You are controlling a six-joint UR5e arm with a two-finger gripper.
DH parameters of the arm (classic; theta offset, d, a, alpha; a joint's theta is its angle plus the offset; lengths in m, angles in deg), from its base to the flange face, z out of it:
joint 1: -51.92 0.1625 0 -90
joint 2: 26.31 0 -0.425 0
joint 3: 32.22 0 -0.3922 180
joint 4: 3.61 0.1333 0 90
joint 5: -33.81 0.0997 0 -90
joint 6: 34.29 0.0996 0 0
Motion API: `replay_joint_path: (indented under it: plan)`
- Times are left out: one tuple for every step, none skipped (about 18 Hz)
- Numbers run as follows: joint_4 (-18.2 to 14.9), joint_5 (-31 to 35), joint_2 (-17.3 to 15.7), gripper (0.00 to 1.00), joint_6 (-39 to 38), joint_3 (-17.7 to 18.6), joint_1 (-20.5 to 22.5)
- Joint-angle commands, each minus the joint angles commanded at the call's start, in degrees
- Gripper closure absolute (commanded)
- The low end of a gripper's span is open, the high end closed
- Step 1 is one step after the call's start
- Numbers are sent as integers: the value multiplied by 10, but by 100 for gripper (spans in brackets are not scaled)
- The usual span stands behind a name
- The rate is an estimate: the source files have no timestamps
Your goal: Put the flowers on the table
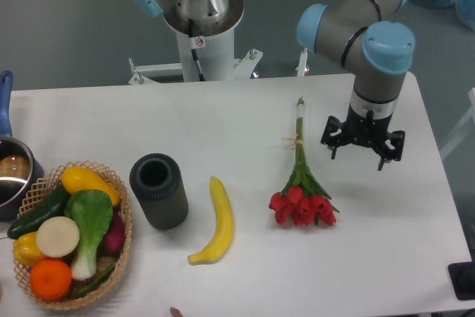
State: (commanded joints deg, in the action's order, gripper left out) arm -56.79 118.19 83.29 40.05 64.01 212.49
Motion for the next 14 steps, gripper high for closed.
replay_joint_path:
  plan:
    - [0, 0, -5, 0, 21, 3, 4]
    - [0, -1, -9, 0, 40, 2, 8]
    - [0, -1, -10, 0, 54, 3, 11]
    - [0, -1, -10, 0, 68, 4, 13]
    - [0, -1, -11, 0, 79, 4, 17]
    - [-1, -1, -12, 0, 87, 5, 23]
    - [0, -1, -12, 0, 90, 6, 25]
    - [-1, -3, -13, 0, 90, 6, 26]
    - [-1, -2, -13, 0, 90, 6, 26]
    - [-1, -1, -13, 0, 90, 6, 26]
    - [-1, -1, -13, 0, 90, 6, 26]
    - [-1, -1, -13, 0, 90, 6, 26]
    - [-1, -1, -12, 0, 90, 6, 26]
    - [-1, -1, -12, 0, 90, 6, 26]
